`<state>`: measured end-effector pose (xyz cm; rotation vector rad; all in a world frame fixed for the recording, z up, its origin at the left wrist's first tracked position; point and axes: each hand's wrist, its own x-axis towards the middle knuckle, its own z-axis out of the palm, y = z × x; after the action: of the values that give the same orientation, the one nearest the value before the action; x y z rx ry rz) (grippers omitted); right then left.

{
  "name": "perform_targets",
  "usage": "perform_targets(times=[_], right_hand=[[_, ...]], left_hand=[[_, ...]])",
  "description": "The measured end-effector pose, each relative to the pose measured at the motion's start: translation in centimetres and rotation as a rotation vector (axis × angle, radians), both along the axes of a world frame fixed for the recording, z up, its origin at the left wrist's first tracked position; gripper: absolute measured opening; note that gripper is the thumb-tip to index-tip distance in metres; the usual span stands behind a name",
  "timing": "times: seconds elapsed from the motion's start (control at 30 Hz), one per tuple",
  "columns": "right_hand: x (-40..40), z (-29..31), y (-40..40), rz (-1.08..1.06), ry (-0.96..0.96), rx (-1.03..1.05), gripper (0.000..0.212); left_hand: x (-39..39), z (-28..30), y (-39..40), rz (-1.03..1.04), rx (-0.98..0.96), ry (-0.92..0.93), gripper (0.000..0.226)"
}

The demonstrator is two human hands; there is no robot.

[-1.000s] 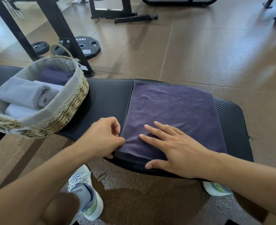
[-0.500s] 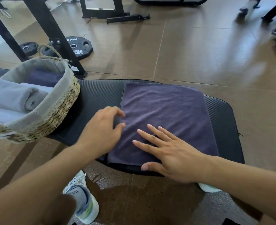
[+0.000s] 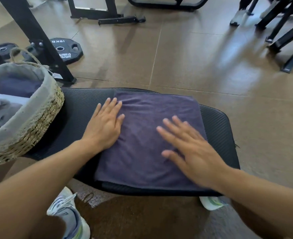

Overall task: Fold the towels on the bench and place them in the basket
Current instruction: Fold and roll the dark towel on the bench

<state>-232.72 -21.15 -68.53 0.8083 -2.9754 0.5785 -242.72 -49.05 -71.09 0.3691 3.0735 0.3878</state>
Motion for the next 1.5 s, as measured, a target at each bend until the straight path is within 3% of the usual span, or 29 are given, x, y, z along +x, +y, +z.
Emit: perform_targets(times=[0.07,0.17,0.3,0.4,0.5,0.57,0.67,0.77,0.83,0.93,1.0,1.1,1.23,1.4,1.5], right_hand=[[-0.9,-1.0,0.9,-0.131,-0.023,0.174,0.071],[-1.0,-2.4,1.4,-0.114,-0.124,0.307,0.078],[-0.8,-2.3,1.7,-0.134,-0.141,0.296,0.079],[-0.2,-1.6,1.3,-0.075,-0.133,0.285,0.082],[1.6,-0.8,0.5,0.133,-0.145,0.239,0.084],[3.1,-1.3,0.4,0.235,-0.103,0.248,0.084],[4.2,-3.0,1.0,0.28,-0.01,0.338,0.082],[4.2,-3.6,1.6,0.305,0.031,0.332,0.079],[4.3,-3.2,1.6,0.295,0.016,0.215,0.068],[3.3,-2.1,2.0,0.151,-0.159,-0.109,0.056],[1.1,-1.6,3.0,-0.004,-0.108,-0.182,0.049],[-4.0,-1.3,5.9,-0.273,-0.028,-0.203,0.036],[-10.7,-1.0,8.4,-0.542,-0.171,-0.159,0.048],[-14.8,-1.8,7.2,-0.639,-0.386,-0.038,0.056],[-16.0,-2.3,6.5,-0.712,-0.436,-0.093,0.067]], left_hand=[[0.6,0.0,1.0,-0.025,0.014,0.054,0.07],[1.3,-0.9,1.3,-0.114,-0.118,-0.072,0.088],[0.3,-1.0,-1.3,-0.053,-0.175,-0.128,0.107],[0.7,-0.4,-1.8,-0.042,-0.236,-0.045,0.1],[3.1,1.1,-0.3,-0.249,-0.159,0.12,0.087],[5.8,1.5,1.0,-0.425,-0.079,0.074,0.082],[9.3,0.7,2.1,-0.521,-0.133,-0.098,0.096],[9.8,0.2,1.9,-0.539,-0.205,-0.054,0.112],[9.8,0.2,1.7,-0.545,-0.223,-0.053,0.114],[9.9,0.1,1.7,-0.555,-0.222,-0.053,0.113],[9.9,0.2,1.7,-0.562,-0.208,-0.059,0.11],[9.8,0.6,2.0,-0.569,-0.208,-0.073,0.109],[10.0,1.3,5.4,-0.597,-0.163,-0.042,0.109],[11.3,-0.4,12.4,-0.729,-0.164,0.064,0.095],[12.2,-1.6,15.0,-0.722,-0.231,0.096,0.083]])
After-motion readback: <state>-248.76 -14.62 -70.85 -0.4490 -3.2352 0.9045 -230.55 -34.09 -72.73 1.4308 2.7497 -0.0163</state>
